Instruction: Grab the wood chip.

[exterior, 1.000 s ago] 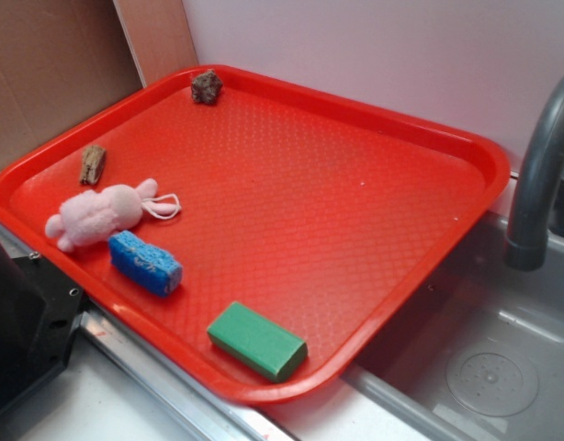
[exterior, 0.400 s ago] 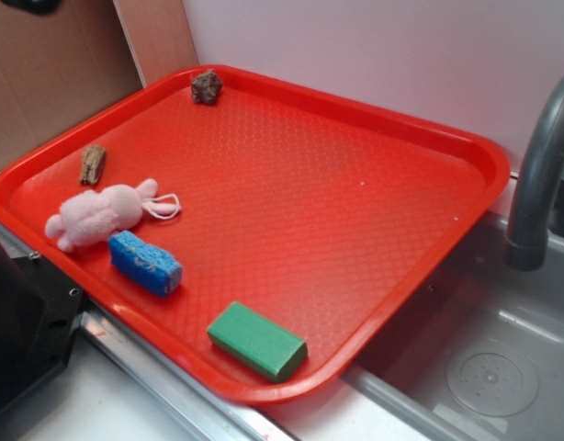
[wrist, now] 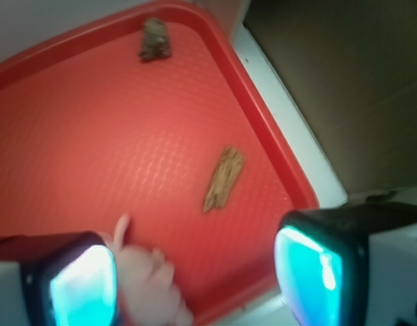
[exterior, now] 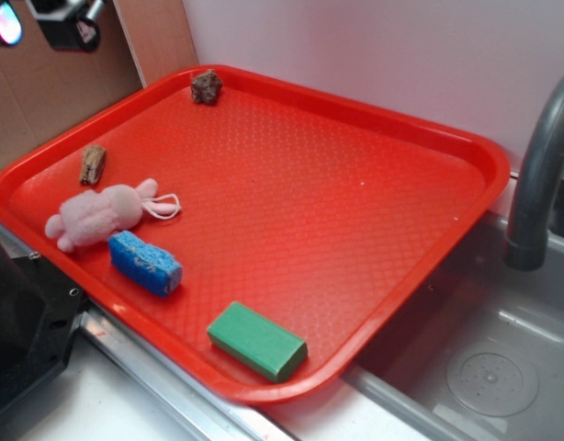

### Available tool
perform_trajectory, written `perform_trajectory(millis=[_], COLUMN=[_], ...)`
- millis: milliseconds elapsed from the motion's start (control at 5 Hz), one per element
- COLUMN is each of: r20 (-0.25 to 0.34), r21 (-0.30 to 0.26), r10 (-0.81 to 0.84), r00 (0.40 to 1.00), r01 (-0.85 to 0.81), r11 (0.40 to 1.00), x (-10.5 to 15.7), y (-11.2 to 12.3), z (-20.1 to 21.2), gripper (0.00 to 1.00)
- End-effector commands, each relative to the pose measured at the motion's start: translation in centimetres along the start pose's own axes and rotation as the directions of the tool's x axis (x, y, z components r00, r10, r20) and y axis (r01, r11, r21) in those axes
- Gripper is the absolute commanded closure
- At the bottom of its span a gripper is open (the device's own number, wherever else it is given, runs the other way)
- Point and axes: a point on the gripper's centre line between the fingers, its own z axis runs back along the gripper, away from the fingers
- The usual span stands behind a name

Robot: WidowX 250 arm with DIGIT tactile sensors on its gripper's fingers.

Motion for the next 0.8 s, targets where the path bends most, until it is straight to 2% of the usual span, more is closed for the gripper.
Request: perform_trajectory(millis=[0,200,400,600], r20=[-0.019,-0.048,-0.090,-0.083], r21=[-0.043,-0.026,-0.008,-0.026], r10=[0.119,0.114,0.062,0.045], r00=[0.993,0.992,0.994,0.996], r01=[-0.119,-0.115,-0.063,-0.048], r11=[0.992,0.993,0.998,0.999], x=[0.6,-2.5,-3.7,-4.6], y=[1.9,4.2,5.8,6.9], z=[-7.1,-10.4,-12.3,-13.3], gripper=[0.00,0.00,0.00,0.00])
